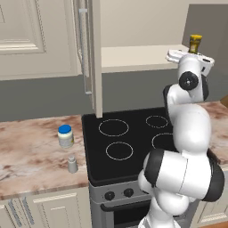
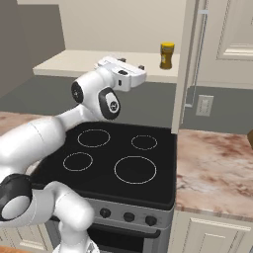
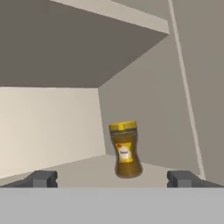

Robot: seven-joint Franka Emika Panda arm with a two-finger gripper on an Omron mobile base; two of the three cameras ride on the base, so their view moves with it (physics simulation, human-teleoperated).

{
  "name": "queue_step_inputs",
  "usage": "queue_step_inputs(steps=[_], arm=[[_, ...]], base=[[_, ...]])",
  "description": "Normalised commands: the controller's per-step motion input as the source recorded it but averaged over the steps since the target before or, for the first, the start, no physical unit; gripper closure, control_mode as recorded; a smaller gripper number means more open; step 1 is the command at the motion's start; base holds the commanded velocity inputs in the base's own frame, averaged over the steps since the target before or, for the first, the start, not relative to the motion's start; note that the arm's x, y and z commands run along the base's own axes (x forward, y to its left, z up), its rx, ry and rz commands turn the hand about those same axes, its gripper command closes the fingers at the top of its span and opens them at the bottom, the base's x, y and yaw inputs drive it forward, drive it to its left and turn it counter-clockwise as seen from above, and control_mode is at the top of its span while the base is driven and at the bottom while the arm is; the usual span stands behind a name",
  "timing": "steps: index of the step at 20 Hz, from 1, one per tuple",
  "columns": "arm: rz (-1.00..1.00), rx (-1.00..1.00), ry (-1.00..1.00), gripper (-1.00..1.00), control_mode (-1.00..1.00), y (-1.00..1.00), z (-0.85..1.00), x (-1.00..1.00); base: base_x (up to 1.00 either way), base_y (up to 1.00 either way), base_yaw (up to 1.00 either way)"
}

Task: Collect the turmeric, mayonnaise, and shaker from the cabinet and place them next to the stove.

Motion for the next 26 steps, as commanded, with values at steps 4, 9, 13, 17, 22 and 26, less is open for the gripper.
queue_step_inputs(steps=[4, 9, 13, 17, 22, 26], arm=[[0.00, 0.00, 0.28, -1.00, -1.00, 0.00, 0.25, 0.14], [0.00, 0.00, 0.17, -1.00, -1.00, 0.00, 0.10, 0.11], [0.00, 0.01, 0.00, -1.00, -1.00, -0.03, 0.00, 0.01], [0.00, 0.06, 0.07, -1.00, -1.00, -0.13, 0.01, 0.18], [0.00, 0.09, 0.11, -1.00, -1.00, -0.16, 0.06, 0.25], [0.00, 0.10, 0.14, -1.00, -1.00, -0.16, 0.15, 0.32]], base=[[0.00, 0.00, 0.00], [0.00, 0.00, 0.00], [0.00, 0.00, 0.00], [0.00, 0.00, 0.00], [0.00, 0.00, 0.00], [0.00, 0.00, 0.00]])
